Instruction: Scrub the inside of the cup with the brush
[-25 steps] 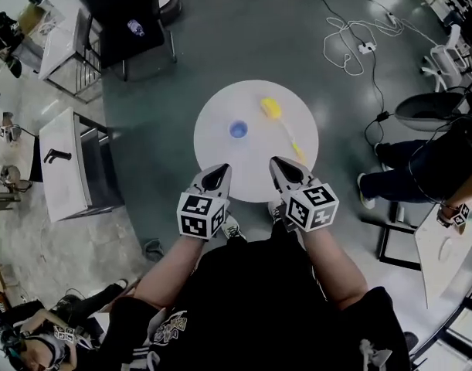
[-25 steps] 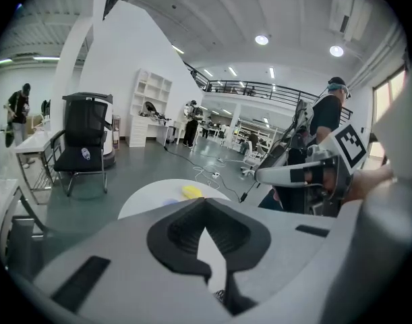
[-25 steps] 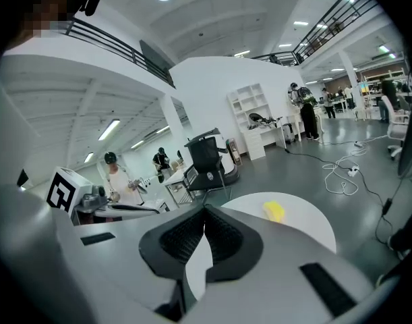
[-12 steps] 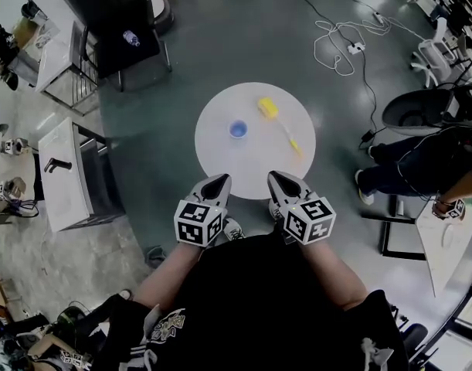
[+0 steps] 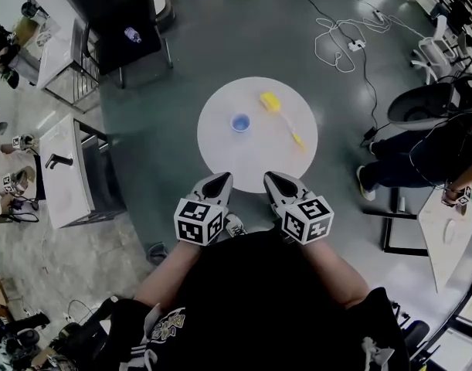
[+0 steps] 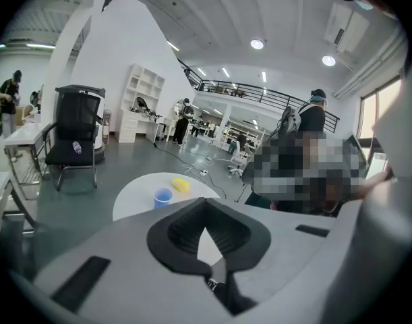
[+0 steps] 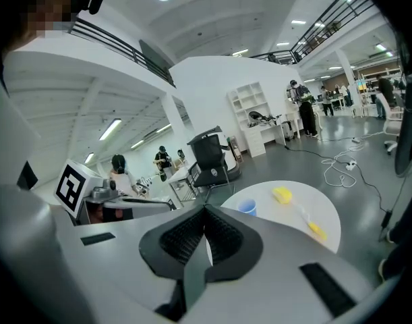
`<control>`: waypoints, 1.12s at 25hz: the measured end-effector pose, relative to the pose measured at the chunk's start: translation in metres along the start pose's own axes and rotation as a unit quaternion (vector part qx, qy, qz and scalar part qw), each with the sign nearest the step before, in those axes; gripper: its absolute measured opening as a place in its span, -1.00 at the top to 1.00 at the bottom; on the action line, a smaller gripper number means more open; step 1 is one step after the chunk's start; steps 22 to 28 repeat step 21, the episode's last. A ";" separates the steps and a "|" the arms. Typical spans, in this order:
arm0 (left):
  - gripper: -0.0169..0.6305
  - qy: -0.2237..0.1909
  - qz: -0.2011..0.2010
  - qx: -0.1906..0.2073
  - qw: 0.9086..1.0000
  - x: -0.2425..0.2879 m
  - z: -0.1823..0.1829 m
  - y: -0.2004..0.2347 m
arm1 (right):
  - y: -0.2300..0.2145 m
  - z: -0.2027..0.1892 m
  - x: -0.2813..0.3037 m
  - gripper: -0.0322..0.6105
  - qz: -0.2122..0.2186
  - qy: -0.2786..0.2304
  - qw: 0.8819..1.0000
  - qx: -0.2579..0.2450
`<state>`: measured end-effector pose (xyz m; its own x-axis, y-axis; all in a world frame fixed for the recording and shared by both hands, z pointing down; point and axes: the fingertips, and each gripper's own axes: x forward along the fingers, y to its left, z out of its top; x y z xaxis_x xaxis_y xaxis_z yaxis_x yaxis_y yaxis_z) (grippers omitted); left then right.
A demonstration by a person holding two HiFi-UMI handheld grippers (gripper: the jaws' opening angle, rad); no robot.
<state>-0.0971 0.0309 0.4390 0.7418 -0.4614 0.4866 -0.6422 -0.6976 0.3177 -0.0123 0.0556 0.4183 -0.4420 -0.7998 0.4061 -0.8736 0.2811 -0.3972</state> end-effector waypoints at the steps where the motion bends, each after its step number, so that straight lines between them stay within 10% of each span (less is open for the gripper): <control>1: 0.93 0.000 -0.001 0.000 1.000 -0.001 -0.001 -0.001 | 0.001 0.000 -0.001 0.83 0.000 0.000 1.000 0.000; 28: 0.93 0.002 -0.012 0.012 1.000 -0.002 0.001 -0.006 | 0.007 -0.007 0.001 0.83 0.003 0.002 1.000 0.002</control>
